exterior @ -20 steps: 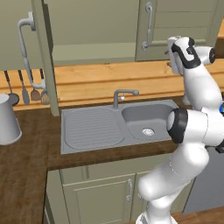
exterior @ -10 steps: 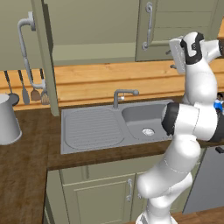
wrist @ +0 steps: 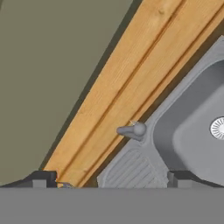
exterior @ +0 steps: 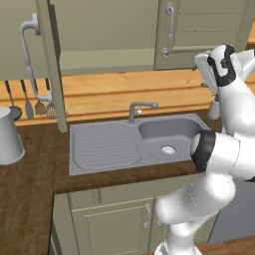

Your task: Pick the kettle from the counter and place it on the tray. Then pick the mug from the cabinet and place it on the tray. Then close the cabinet doors.

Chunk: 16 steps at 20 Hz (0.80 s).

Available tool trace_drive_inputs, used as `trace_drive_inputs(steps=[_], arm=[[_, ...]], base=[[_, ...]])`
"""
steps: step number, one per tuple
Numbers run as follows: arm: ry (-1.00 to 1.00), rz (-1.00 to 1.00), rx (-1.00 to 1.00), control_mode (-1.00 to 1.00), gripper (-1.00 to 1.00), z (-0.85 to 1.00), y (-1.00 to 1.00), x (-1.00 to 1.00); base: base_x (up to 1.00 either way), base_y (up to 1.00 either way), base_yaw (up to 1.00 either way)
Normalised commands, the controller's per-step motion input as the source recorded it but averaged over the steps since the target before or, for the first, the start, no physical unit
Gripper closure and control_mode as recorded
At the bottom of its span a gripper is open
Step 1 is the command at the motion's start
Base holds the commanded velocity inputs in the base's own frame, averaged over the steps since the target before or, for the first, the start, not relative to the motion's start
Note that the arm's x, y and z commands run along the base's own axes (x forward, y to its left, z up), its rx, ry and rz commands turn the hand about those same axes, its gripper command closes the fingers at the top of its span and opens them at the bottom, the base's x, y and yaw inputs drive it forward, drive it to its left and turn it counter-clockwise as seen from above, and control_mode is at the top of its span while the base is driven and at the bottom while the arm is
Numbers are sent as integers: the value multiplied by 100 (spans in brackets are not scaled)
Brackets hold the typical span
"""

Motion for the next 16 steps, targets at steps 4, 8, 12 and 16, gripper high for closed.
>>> trace_drive_inputs(steps=[4, 8, 12, 16], arm=[[9, -16, -20, -100, -100, -5, 62, 0], [-1, -10, -42, -100, -100, -10, 59, -23], [-19, 0, -59, -100, -100, -8, 94, -61], [-29, 8, -58, -100, -100, -20, 58, -63]], base=[[0, 0, 0], [0, 0, 0], [0, 0, 0], [0, 0, 0]])
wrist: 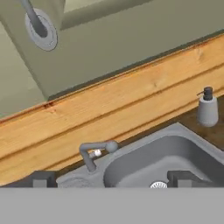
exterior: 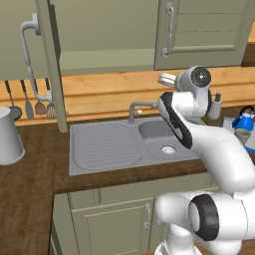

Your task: Pick the kettle from the counter and place it on the tray. Then pick the mug from the cabinet and place it on the tray. Then close the cabinet doors.

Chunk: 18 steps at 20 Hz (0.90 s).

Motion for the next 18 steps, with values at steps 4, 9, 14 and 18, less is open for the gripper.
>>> trace_drive_inputs(steps=[4, 9, 14, 18], arm=[[-19, -6, -59, -100, -100, 0, 73, -44], [-10, -22, -51, -100, -100, 0, 76, -34], [-6, -23, -41, -100, -100, 1, 90, -26], [-5, -21, -22, -100, -100, 0, 92, -17]], base=[[0, 0, 0], [0, 0, 0], [0, 0, 0], [0, 0, 0]])
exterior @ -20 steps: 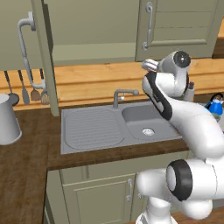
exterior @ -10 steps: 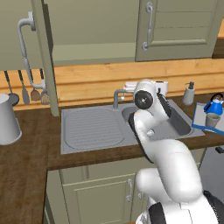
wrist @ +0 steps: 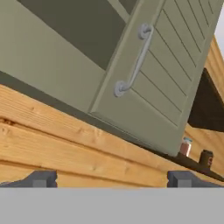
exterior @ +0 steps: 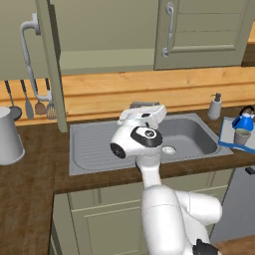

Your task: Pick the kettle from the counter and place it on the tray. Then pick the mug from the cabinet and place it on the tray. Then close the cabinet doors.

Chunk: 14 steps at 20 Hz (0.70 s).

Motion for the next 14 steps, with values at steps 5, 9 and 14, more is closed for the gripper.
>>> trace_drive_inputs(steps=[5, 9, 14], arm=[[0, -18, -11, -100, -100, 12, 89, -18], [2, -19, -12, -100, -100, 30, 91, -15], [3, -21, -18, -100, -100, 17, 94, -3]], base=[[0, 0, 0], [0, 0, 0], [0, 0, 0]])
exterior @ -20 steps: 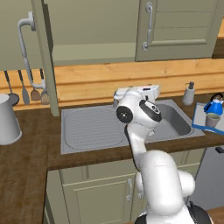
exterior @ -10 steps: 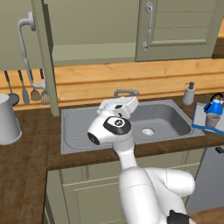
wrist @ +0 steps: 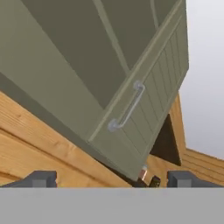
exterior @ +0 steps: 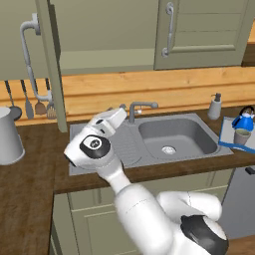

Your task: Pick the kettle from the counter and place it on the tray. Then pick the mug from the cabinet and place it on the tray. Then close the cabinet doors.

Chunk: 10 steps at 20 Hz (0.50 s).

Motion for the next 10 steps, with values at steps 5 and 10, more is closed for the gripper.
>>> trace_drive_inputs(steps=[5, 10], arm=[[2, -23, -27, -100, -100, -6, 86, 0], [0, -23, -25, -100, -100, 3, 59, -2]], base=[[0, 0, 0], [0, 0, 0]])
